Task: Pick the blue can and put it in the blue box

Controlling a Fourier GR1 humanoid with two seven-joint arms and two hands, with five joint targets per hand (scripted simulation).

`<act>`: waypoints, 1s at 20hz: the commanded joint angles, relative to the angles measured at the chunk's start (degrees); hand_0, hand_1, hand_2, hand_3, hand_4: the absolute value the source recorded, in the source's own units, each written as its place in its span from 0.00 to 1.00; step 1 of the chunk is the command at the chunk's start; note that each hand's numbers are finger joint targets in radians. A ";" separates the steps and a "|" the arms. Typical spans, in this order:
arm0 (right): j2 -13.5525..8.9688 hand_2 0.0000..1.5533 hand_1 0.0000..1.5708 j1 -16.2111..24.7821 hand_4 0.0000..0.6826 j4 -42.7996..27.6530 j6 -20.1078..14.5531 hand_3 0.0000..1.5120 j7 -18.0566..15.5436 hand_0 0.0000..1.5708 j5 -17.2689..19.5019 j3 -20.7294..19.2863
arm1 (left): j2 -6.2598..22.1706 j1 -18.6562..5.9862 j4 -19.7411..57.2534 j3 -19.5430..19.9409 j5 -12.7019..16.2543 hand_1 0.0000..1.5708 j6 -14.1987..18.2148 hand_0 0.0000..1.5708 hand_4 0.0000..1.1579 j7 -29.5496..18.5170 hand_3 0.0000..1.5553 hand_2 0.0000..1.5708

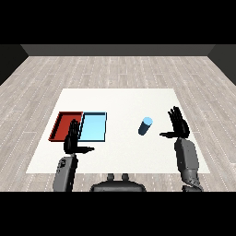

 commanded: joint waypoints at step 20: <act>0.04 0.00 0.00 -4.94 0.00 10.67 -0.28 0.00 3.01 0.00 -2.67 0.09 | -0.84 2.26 -4.10 -0.36 1.59 0.00 1.13 0.00 0.00 2.02 0.00 0.00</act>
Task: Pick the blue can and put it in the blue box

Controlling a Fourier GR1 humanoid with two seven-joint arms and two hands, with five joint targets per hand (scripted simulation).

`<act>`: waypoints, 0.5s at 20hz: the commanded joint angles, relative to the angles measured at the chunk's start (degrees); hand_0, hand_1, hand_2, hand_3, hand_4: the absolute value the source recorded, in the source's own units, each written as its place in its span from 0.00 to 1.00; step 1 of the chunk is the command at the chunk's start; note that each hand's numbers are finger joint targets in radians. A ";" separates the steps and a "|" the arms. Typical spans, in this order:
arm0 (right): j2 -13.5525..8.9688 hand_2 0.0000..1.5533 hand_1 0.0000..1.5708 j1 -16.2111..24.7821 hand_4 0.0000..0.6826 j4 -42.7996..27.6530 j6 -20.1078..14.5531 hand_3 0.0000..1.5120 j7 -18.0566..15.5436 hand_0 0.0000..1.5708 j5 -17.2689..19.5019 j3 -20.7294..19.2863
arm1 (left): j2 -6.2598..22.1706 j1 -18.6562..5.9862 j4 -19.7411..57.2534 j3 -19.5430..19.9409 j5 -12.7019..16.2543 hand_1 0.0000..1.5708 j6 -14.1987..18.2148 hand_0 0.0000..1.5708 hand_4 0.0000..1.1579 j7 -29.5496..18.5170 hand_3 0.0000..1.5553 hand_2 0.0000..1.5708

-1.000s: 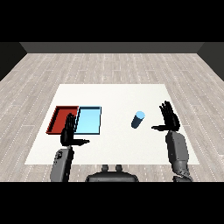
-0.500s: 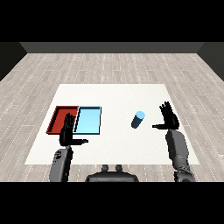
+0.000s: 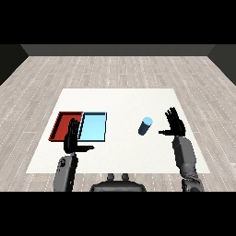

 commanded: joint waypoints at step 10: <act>5.69 0.00 0.00 -3.79 0.00 10.10 -5.08 0.00 -4.30 0.00 3.47 3.04 | 1.81 1.38 -4.28 1.46 3.91 0.00 -1.73 0.00 0.00 2.28 0.00 0.00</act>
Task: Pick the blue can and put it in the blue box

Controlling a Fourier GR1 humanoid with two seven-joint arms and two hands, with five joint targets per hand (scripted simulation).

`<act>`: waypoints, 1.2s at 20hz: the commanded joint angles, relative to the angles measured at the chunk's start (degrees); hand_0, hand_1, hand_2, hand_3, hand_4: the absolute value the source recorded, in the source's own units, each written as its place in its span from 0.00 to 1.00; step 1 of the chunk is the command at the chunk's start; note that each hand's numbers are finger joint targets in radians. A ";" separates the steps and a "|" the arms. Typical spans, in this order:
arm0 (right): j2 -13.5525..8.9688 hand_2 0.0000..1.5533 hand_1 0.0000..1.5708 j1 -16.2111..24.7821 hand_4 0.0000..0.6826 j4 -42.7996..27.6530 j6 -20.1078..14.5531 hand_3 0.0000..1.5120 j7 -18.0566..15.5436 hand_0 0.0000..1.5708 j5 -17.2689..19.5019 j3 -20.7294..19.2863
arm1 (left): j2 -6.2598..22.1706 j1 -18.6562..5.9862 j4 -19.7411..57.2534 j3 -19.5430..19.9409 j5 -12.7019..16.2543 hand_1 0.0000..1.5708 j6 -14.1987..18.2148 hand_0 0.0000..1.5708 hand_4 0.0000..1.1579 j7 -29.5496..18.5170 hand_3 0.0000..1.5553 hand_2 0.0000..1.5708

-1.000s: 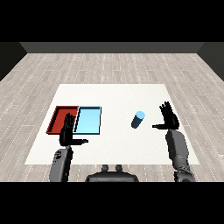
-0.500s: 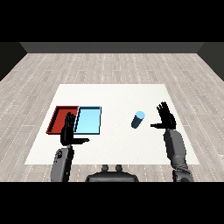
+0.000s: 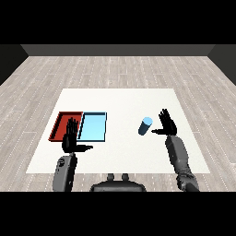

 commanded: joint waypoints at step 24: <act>2.19 0.00 0.00 -4.46 0.00 18.28 1.47 0.00 -11.76 0.00 3.95 2.24 | 1.09 0.87 -1.06 1.07 0.91 0.00 -0.11 0.00 0.00 0.24 0.00 0.00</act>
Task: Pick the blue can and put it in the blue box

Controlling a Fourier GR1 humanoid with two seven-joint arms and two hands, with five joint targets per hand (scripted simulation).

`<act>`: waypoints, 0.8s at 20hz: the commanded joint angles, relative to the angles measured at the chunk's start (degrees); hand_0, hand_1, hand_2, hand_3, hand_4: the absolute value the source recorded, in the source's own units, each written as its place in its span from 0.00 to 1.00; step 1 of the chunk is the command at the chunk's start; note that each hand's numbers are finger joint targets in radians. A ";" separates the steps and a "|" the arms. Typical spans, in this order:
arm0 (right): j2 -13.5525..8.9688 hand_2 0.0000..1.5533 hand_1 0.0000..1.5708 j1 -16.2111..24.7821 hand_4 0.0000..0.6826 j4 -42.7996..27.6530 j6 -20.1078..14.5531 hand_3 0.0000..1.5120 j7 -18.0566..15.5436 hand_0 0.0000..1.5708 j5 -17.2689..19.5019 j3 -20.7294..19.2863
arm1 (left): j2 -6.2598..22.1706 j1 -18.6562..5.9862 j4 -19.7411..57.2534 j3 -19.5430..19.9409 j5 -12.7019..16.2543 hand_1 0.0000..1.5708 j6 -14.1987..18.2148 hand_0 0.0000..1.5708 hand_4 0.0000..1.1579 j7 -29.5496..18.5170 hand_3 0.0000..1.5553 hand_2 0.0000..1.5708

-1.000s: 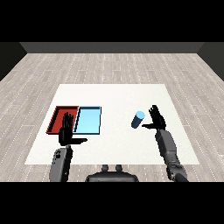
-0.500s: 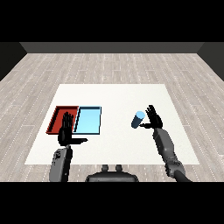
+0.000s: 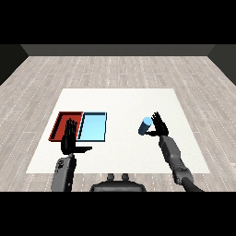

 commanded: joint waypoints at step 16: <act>2.36 0.00 0.00 -6.26 0.00 5.95 -2.05 0.00 -0.46 0.00 1.34 0.37 | -0.38 1.11 0.74 -0.02 -1.09 0.00 -0.22 0.00 0.00 -1.92 0.00 0.00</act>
